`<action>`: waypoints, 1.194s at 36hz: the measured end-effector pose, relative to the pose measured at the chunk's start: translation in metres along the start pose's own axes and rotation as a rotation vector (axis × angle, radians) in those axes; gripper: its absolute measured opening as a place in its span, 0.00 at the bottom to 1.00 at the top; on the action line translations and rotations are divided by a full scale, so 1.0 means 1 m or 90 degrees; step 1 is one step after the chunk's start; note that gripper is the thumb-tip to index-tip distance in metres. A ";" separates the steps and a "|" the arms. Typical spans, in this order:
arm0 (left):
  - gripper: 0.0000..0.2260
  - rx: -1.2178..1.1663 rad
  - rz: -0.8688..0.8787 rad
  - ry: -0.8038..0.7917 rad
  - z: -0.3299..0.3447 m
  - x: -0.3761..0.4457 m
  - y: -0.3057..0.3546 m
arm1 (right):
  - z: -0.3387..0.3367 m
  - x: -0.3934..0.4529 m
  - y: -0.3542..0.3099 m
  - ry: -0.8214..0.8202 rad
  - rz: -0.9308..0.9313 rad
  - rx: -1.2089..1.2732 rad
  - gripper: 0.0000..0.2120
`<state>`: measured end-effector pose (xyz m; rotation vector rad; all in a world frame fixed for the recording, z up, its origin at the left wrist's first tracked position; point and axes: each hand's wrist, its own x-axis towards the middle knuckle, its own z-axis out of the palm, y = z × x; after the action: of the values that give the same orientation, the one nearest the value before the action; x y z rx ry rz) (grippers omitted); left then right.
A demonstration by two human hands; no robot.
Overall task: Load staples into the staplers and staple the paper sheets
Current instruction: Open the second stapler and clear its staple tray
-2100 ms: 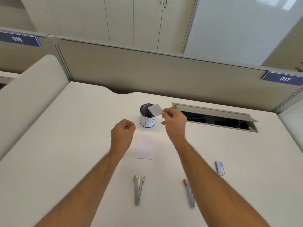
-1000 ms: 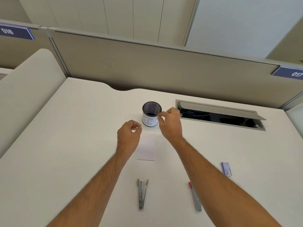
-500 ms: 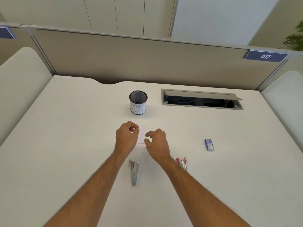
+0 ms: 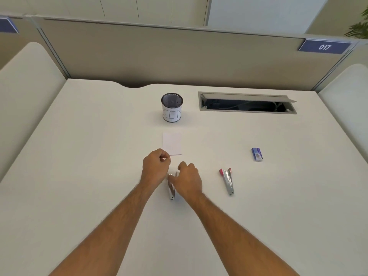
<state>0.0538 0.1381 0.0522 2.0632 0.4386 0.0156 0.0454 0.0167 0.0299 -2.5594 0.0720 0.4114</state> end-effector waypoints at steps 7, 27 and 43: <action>0.05 0.006 -0.013 -0.024 -0.003 -0.013 -0.014 | 0.013 -0.014 -0.005 -0.004 0.022 -0.008 0.24; 0.02 -0.083 -0.136 -0.061 -0.001 -0.028 -0.032 | 0.019 -0.037 -0.001 0.090 -0.041 0.038 0.08; 0.08 -0.251 -0.029 -0.138 -0.019 -0.016 -0.014 | -0.010 -0.024 0.008 0.069 0.001 0.599 0.17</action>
<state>0.0313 0.1552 0.0528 1.6463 0.3192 -0.1371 0.0239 0.0040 0.0409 -1.6471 0.2430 0.1685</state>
